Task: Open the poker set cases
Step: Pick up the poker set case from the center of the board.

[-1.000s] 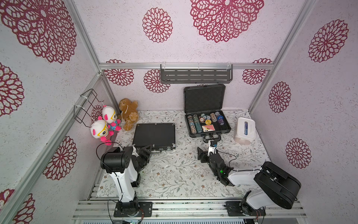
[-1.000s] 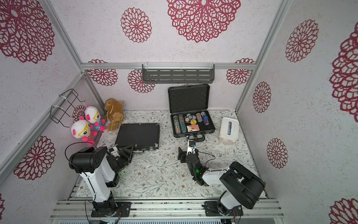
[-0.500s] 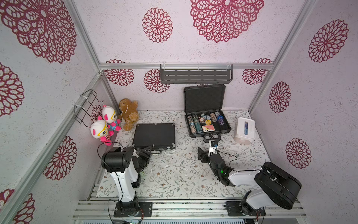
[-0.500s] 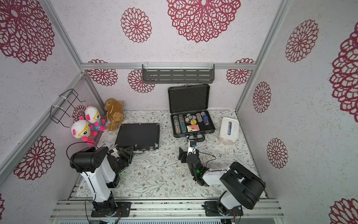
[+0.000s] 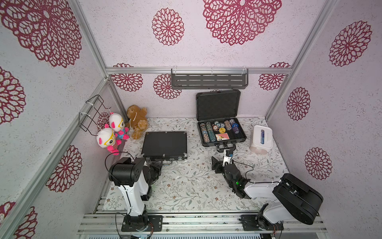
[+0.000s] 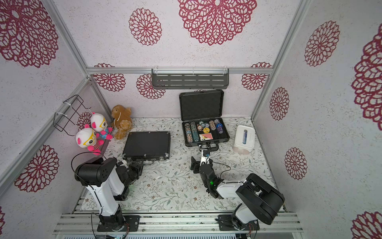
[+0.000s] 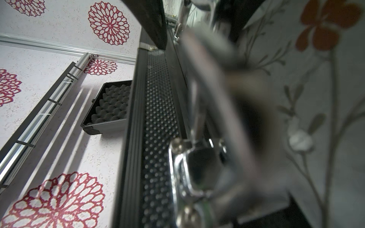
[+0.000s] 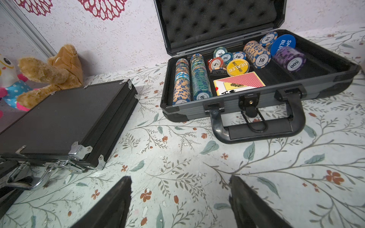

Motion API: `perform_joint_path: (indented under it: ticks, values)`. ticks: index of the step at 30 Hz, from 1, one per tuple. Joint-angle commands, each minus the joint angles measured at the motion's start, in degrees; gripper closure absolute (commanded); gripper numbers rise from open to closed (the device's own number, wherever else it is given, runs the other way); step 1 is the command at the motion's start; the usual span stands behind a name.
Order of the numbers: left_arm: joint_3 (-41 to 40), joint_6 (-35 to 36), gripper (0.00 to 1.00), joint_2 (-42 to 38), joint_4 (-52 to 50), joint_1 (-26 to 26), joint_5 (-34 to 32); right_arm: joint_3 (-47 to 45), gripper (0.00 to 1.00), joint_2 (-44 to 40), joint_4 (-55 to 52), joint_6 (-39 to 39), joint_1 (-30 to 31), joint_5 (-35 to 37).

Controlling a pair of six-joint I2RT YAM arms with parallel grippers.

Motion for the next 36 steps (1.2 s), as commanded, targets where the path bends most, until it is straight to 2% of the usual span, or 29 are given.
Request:
perform_joint_path:
  ticks: [1,20,27,36]
  values:
    - [-1.1,-1.8,0.53,2.2,-19.6,-1.5,-2.1,-0.5,0.20,-2.0,1.4,1.2,-0.5,1.7]
    - [2.0,-6.0,0.60,2.0,-24.3,-7.5,-5.8,-0.9,0.20,-3.0,1.0,1.7,-0.9,2.3]
    - [1.5,-7.3,0.71,3.0,-23.2,-8.0,-6.1,-1.2,0.20,-3.6,0.9,1.9,-1.1,2.5]
    - [1.4,-8.3,0.78,2.9,-23.1,-8.6,-5.9,-1.4,0.19,-4.1,0.9,1.9,-1.1,2.5]
